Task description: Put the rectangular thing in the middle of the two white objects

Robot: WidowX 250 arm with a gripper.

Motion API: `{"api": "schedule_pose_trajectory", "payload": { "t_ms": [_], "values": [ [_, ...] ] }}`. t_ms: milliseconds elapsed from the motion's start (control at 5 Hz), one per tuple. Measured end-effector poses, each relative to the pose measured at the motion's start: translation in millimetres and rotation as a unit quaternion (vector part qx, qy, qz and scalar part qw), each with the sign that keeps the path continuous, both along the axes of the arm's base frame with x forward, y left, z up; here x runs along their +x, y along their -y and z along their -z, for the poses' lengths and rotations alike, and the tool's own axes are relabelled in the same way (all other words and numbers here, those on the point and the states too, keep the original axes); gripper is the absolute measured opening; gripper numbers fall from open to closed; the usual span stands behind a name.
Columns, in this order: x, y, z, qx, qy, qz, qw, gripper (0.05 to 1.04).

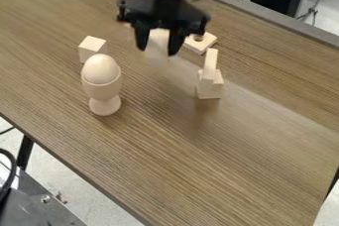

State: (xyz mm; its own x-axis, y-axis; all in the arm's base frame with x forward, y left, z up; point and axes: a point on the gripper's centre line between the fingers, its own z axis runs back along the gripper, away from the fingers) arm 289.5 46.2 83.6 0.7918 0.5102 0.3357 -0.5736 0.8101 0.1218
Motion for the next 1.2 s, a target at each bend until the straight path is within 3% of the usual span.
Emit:
{"api": "schedule_pose_trajectory", "payload": {
  "t_ms": [200, 600, 1200],
  "values": [
    [3.5, -5.3, 13.1, 0.012, -0.011, -0.028, 0.9995, 0.517],
    [-1.1, -9.6, 37.9, -0.023, -0.003, -0.017, 0.9996, 0.517],
    [-2.4, -19.0, 47.6, -0.03, 0.017, 0.023, 0.9992, 0.517]
  ]
}}
